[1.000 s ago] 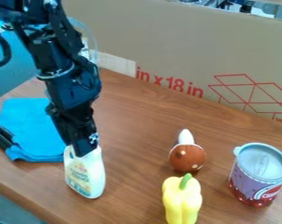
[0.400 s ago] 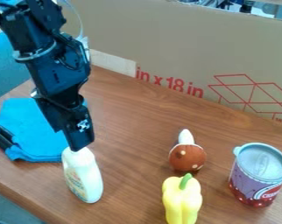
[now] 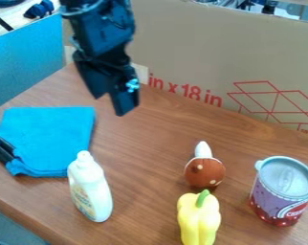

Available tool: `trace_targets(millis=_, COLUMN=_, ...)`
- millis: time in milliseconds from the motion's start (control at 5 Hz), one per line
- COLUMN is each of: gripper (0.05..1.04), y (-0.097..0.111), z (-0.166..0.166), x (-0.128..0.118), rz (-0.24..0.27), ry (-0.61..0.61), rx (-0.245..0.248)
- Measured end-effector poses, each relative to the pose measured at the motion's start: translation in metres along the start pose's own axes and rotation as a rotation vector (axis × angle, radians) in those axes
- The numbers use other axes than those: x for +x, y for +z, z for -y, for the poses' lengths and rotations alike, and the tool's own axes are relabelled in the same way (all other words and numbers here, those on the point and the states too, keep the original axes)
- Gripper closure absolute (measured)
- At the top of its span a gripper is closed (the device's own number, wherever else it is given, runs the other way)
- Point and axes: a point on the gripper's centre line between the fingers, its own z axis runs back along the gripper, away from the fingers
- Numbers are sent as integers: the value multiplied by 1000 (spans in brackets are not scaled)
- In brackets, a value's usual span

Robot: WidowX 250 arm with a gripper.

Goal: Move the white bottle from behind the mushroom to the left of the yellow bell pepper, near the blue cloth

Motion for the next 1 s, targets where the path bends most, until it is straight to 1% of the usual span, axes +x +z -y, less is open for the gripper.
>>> trace_targets(millis=200, gripper=82, y=-8, z=3, x=22, rz=-33, ry=-28, rx=32)
trace_targets(millis=1000, gripper=82, y=-9, z=6, x=23, rz=-36, ry=-33, rx=33)
